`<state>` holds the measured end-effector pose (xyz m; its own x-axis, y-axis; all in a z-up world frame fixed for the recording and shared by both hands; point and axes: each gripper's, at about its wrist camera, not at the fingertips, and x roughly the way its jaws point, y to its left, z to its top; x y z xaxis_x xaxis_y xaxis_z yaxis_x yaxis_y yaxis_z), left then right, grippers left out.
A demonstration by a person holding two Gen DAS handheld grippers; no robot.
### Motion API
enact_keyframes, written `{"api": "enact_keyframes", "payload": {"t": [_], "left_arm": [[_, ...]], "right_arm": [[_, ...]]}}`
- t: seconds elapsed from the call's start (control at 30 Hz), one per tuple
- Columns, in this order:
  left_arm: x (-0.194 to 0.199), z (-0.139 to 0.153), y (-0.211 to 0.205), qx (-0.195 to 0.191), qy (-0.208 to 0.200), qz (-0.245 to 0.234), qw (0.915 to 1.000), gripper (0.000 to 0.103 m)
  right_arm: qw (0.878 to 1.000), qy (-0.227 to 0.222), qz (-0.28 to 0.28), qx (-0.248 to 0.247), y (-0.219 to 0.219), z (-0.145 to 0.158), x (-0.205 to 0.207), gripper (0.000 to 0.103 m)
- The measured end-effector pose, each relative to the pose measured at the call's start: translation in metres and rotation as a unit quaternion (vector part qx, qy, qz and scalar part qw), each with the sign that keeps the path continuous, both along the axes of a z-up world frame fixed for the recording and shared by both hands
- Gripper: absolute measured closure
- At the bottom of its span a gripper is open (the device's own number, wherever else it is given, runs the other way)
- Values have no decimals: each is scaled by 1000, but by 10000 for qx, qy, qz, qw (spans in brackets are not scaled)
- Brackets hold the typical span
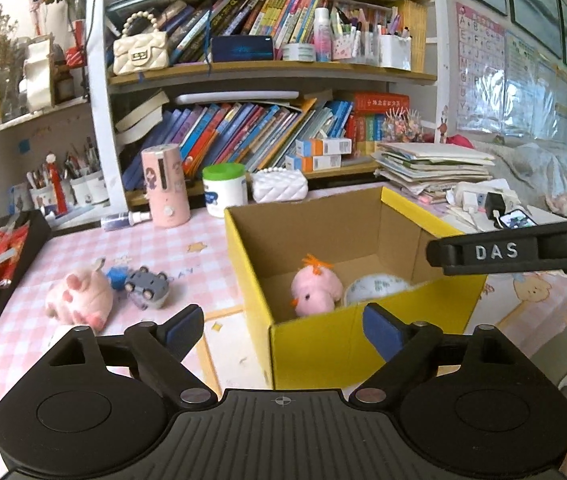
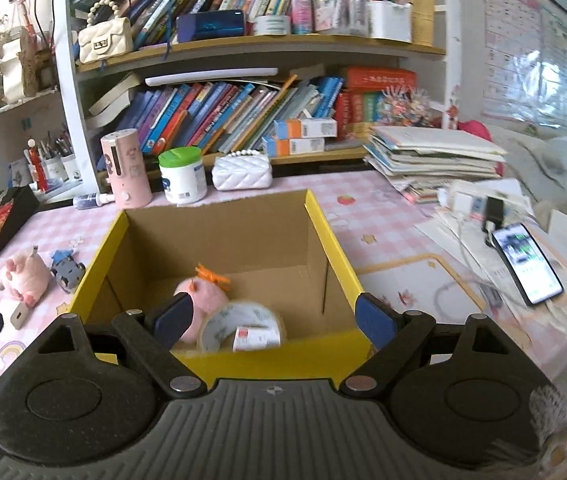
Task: Organize objects
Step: 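Withdraw both tools from the yellow box toward the remaining toys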
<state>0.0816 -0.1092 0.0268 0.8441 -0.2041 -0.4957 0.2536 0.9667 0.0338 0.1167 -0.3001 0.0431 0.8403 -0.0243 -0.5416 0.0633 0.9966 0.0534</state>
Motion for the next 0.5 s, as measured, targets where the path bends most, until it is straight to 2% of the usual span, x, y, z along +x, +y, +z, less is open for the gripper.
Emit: {"api": "enact_keyframes", "payload": {"t": [0.3,0.5], "left_arm": [[-26,-18,28,160,549,111,9983,13],[-42,-26,46,204,774,125,9967,13]], "right_arm": [[9986,472,-258,-21,27,-23,-42,15],[9966,787,-240,26,46,-38,-63,16]]}}
